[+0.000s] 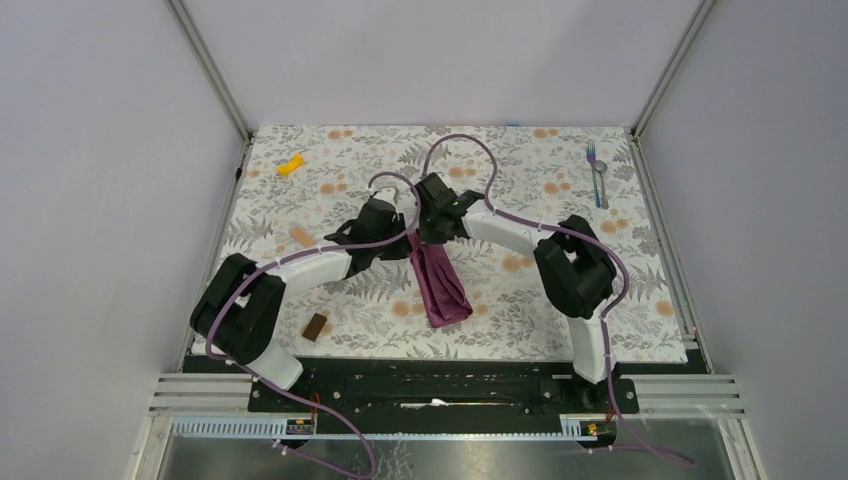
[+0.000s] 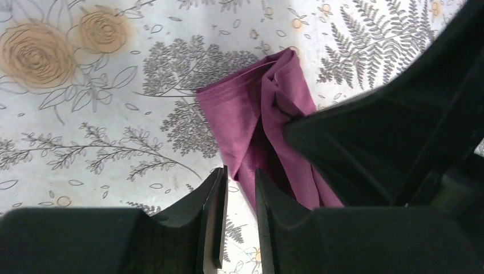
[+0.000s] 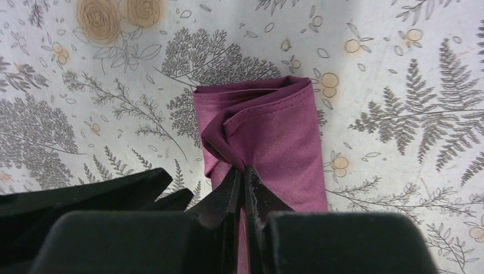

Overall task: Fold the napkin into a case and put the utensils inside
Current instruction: Grasp the top corner of the smaller rectangle folded napkin from the folded napkin.

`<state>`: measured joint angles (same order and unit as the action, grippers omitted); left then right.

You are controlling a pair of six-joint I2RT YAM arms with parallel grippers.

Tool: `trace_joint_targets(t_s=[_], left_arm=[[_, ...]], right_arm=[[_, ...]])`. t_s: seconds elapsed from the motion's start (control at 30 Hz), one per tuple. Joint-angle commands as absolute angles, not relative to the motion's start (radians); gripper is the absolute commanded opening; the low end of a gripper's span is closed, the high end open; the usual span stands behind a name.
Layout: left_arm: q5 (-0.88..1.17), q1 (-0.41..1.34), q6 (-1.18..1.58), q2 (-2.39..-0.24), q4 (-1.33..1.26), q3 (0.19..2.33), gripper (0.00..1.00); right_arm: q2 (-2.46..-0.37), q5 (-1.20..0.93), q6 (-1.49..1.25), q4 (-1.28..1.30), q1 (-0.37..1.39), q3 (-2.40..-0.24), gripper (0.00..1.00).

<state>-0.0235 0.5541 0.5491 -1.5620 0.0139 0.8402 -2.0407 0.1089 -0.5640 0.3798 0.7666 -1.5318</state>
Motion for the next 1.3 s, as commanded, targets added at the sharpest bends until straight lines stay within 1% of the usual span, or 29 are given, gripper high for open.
trace_joint_targets(t_s=[0.0,0.13,0.23,0.4,0.6,0.8,1.07,1.27], left_arm=[[-0.054,0.584,0.447,-1.548,-0.097,0.825,0.32],[-0.101,0.621,0.421,-1.578,-0.133,0.831,0.38],[-0.130,0.636,0.410,-1.618,-0.127,0.856,0.37],[-0.160,0.656,0.383,-1.672,-0.137,0.881,0.35],[-0.259,0.681,0.364,-1.696,-0.130,0.897,0.35],[-0.292,0.696,0.344,-1.727,-0.150,0.913,0.35],[-0.312,0.707,0.330,-1.729,-0.189,0.910,0.29],[-0.295,0.706,0.328,-1.732,-0.208,0.913,0.20]], right_arm=[[-1.958,0.090,-0.599,0.364,0.734,-1.522,0.00],[-1.956,0.080,-0.602,0.365,0.729,-1.520,0.00],[-1.954,0.072,-0.606,0.363,0.727,-1.520,0.00],[-1.960,0.059,-0.610,0.358,0.726,-1.525,0.00],[-1.962,0.052,-0.609,0.353,0.726,-1.518,0.00],[-1.962,0.050,-0.607,0.352,0.726,-1.514,0.00],[-1.959,0.046,-0.603,0.353,0.728,-1.509,0.00],[-1.966,0.034,-0.606,0.351,0.727,-1.503,0.00]])
